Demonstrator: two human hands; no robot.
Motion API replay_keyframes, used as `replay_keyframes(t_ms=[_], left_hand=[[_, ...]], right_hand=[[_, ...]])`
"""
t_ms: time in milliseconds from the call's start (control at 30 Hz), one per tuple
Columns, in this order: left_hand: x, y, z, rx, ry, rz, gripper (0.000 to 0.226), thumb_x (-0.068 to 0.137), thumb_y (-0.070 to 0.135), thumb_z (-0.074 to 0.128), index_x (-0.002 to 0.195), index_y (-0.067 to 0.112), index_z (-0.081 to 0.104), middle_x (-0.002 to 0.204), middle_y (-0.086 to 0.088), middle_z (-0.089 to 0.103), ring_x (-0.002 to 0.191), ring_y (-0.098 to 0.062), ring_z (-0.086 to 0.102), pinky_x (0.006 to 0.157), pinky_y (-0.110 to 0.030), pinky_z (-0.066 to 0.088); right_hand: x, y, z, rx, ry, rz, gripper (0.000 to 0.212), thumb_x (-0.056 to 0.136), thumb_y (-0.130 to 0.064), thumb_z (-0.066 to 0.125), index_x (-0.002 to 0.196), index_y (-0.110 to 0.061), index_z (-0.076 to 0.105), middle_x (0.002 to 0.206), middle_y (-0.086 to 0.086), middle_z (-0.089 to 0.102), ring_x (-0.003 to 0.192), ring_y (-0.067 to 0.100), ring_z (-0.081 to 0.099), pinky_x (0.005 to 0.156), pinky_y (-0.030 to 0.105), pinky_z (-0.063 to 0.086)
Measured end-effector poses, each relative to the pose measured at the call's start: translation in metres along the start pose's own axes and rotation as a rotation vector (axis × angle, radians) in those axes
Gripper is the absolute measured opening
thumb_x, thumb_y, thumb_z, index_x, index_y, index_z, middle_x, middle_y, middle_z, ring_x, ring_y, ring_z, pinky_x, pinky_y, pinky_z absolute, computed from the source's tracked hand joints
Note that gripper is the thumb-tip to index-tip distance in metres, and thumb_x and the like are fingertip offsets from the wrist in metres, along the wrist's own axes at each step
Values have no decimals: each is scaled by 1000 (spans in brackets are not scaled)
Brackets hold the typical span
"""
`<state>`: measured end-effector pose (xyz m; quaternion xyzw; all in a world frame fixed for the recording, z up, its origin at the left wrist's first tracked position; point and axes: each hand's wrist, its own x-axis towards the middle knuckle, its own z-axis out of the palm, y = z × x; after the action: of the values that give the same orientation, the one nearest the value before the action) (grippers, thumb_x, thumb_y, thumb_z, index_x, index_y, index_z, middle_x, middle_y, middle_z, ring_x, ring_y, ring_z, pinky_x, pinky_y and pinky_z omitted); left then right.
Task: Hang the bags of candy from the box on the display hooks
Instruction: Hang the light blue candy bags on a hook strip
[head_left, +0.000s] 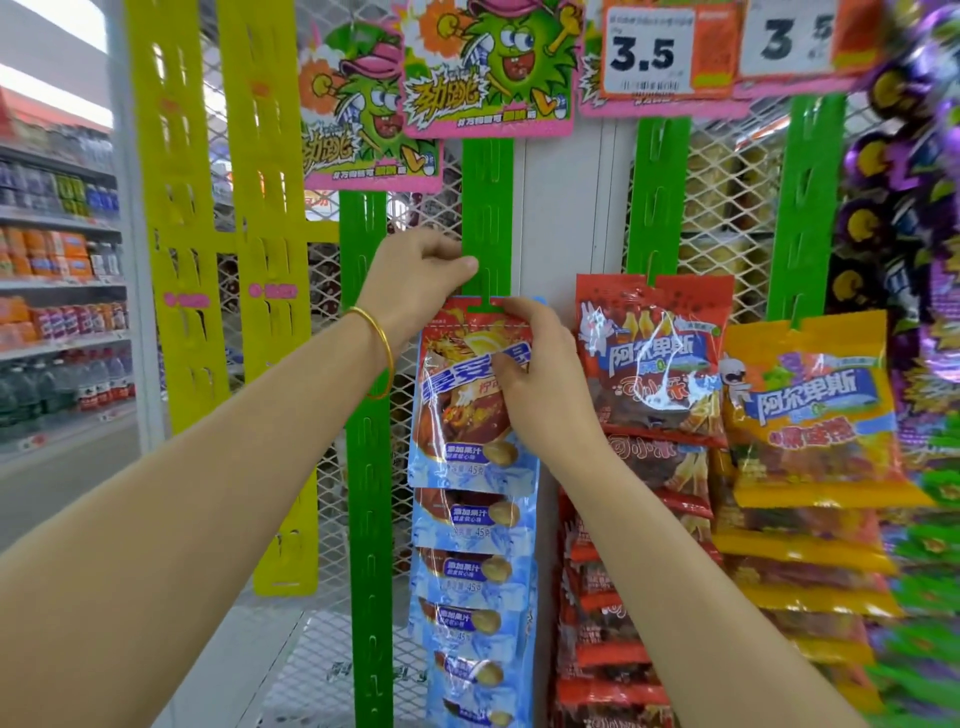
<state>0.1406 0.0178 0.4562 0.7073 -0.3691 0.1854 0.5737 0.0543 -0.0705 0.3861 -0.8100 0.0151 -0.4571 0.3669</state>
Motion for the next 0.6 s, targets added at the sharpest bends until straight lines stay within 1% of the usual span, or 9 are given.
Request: replay_keyframes(t_ms=[33, 100, 200, 267, 300, 333, 467, 533, 600], left_hand=[[-6, -3, 0, 44, 14, 43, 25, 85, 18, 64, 109, 11, 59, 94, 2, 60, 85, -8, 57, 82, -25, 50], [-25, -10, 1, 237, 101, 166, 33, 84, 18, 64, 115, 13, 55, 103, 3, 58, 97, -10, 52, 92, -25, 42], [-68, -21, 6, 408, 247, 305, 34, 82, 25, 63, 114, 17, 55, 111, 2, 56, 108, -15, 44, 90, -20, 27], [-105, -27, 11, 356, 285, 381, 30, 80, 27, 61, 108, 18, 57, 108, 3, 57, 104, -13, 44, 88, -19, 28], [-126, -31, 15, 316, 282, 417, 27, 80, 27, 60, 106, 18, 58, 106, 4, 58, 102, -12, 45, 89, -19, 29], [-149, -36, 20, 278, 256, 452, 23, 82, 26, 58, 103, 18, 59, 105, 5, 58, 101, -11, 46, 91, -18, 30], [-250, -75, 53, 195, -68, 510, 15, 85, 21, 56, 100, 21, 57, 100, 7, 59, 98, -7, 51, 93, -16, 35], [-295, -110, 71, 222, -313, 377, 16, 85, 25, 55, 101, 25, 55, 99, 6, 61, 96, -8, 52, 91, -18, 37], [-335, -149, 86, 286, -556, 197, 19, 84, 31, 51, 103, 27, 55, 97, 7, 61, 94, -9, 50, 86, -20, 37]], right_hand=[[-2, -2, -1, -24, 1, 3, 45, 94, -2, 45, 135, -20, 39, 121, 3, 41, 86, -4, 41, 82, 5, 33], [-12, -7, -7, -95, 6, -5, 46, 95, -2, 44, 138, -17, 35, 124, 6, 37, 80, 0, 41, 71, 7, 29], [-39, -13, -20, -251, 9, -45, 51, 90, 4, 46, 137, -14, 34, 131, 3, 28, 86, 15, 43, 75, 12, 31], [-64, -9, -30, -330, 72, -120, 47, 88, 4, 47, 131, -12, 42, 130, 4, 32, 92, 22, 51, 80, 29, 44], [-79, -5, -35, -333, 104, -150, 42, 88, 2, 48, 127, -13, 47, 128, 3, 36, 92, 22, 53, 77, 37, 48], [-97, 2, -39, -315, 115, -157, 37, 89, -1, 49, 123, -15, 51, 125, 1, 40, 91, 20, 55, 73, 38, 50], [-183, 61, -42, -252, -26, -2, 29, 87, -5, 57, 110, -22, 58, 107, -12, 48, 86, 6, 54, 71, 21, 46], [-230, 110, -32, -271, -196, 168, 29, 85, -1, 59, 110, -17, 60, 101, -10, 49, 85, 7, 52, 72, 22, 45], [-280, 163, -20, -275, -391, 398, 24, 84, 1, 57, 105, -10, 62, 95, 0, 55, 81, 15, 56, 72, 29, 46]])
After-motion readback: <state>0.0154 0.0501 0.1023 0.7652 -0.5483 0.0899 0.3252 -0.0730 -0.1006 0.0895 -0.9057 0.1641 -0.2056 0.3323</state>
